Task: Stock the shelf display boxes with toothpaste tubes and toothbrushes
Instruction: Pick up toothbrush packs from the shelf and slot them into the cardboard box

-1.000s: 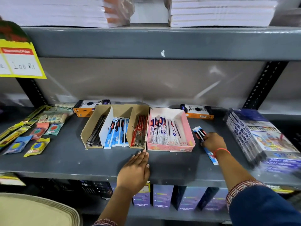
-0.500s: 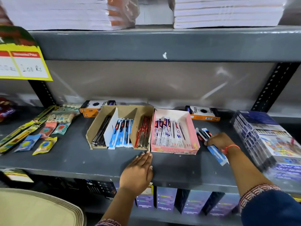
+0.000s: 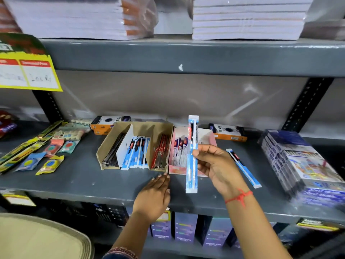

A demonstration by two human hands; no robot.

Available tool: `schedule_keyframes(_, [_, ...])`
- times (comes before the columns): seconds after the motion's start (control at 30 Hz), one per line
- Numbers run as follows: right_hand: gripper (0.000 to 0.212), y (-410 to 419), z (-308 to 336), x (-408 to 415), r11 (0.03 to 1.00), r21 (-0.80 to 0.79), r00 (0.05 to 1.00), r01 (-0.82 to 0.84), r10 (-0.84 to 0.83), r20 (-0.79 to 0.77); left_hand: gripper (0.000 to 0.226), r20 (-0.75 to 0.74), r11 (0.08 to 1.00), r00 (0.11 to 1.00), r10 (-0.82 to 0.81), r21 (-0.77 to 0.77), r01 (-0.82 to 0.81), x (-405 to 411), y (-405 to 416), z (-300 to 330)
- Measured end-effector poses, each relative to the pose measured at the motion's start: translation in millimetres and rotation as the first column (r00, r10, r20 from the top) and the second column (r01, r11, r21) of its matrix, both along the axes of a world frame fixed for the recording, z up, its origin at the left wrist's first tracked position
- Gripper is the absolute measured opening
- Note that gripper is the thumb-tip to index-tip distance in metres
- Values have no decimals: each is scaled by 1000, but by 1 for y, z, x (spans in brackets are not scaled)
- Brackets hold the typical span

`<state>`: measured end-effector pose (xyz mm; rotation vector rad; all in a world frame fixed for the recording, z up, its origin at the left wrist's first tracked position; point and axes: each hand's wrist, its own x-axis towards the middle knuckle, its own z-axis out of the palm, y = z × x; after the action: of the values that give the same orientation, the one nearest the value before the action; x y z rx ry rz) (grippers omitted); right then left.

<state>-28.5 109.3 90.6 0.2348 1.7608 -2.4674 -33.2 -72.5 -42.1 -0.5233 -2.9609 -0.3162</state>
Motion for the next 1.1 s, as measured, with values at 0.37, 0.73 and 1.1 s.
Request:
schedule_keyframes(0.37, [25,-29,5,27,992,5,987,-128,128,-99,45,-80,1000,997,-9,-22,7,11,10,18])
schedule_keyframes(0.73, [28,-66,-17,-24,995,104,1000,-1,0,10,43,-124,998,991,-58,26,62,5,-26,8])
schedule_keyframes(1.1, [35,-161,-14,-107,852,524,1000,17,-5,-23,45,-122,986,990,78,156,-58,-7,-147,-3])
